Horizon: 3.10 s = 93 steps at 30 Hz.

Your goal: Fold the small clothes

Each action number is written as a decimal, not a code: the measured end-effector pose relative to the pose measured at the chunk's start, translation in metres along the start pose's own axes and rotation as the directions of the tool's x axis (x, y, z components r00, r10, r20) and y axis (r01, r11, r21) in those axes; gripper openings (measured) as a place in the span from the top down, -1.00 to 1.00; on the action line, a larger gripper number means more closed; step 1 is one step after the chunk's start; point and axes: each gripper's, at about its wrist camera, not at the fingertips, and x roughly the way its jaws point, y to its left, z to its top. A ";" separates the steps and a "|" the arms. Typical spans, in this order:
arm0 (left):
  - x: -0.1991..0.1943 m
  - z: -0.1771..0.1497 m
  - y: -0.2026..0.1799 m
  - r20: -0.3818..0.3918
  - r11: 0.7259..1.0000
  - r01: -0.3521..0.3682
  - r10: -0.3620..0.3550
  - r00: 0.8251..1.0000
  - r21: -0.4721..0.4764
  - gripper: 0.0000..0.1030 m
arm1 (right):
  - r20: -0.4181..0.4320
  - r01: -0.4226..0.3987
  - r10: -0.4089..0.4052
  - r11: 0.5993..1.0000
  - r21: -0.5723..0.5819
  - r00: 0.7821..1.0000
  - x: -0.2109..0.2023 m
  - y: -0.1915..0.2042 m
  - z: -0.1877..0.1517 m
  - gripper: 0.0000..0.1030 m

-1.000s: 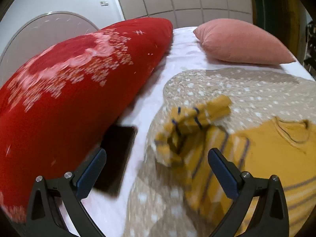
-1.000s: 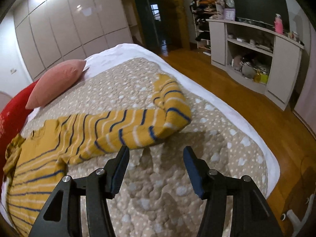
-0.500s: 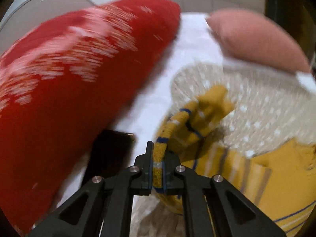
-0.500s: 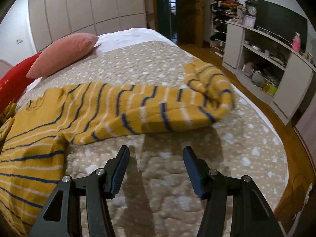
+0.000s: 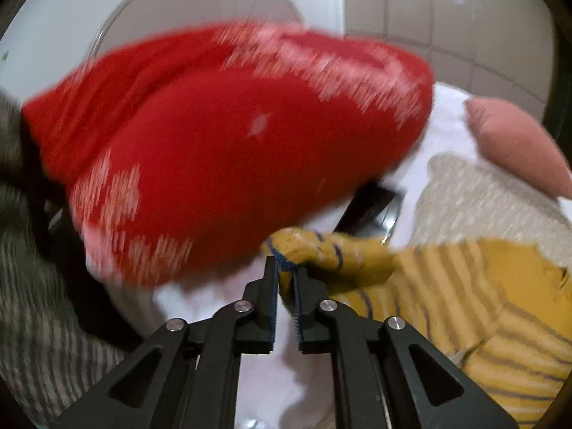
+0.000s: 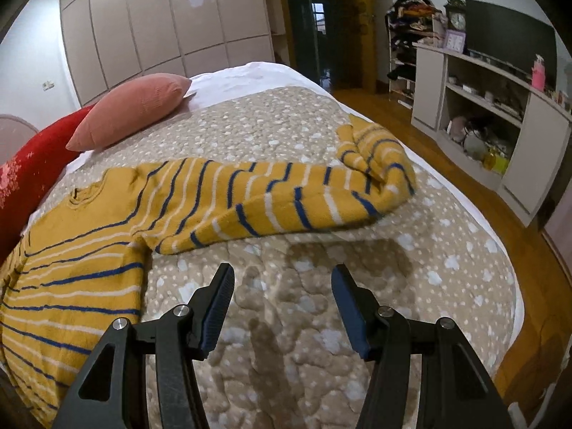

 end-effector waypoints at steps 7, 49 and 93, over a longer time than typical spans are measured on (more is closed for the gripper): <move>-0.027 -0.053 0.020 0.023 0.998 0.017 -0.016 1.000 -0.054 0.06 | 0.059 0.032 -0.040 0.991 0.127 0.997 -0.033 -0.055 0.006 -0.20; -0.052 -0.185 -0.108 -0.150 0.957 0.215 -0.188 0.971 0.193 -0.20 | -0.272 -0.523 0.514 0.851 0.045 0.814 -0.001 0.057 -0.030 0.14; -0.107 -0.154 -0.020 0.029 0.915 0.392 -0.392 0.920 -0.095 -0.20 | 0.060 -0.298 0.291 0.939 0.170 0.955 0.033 -0.015 0.174 0.75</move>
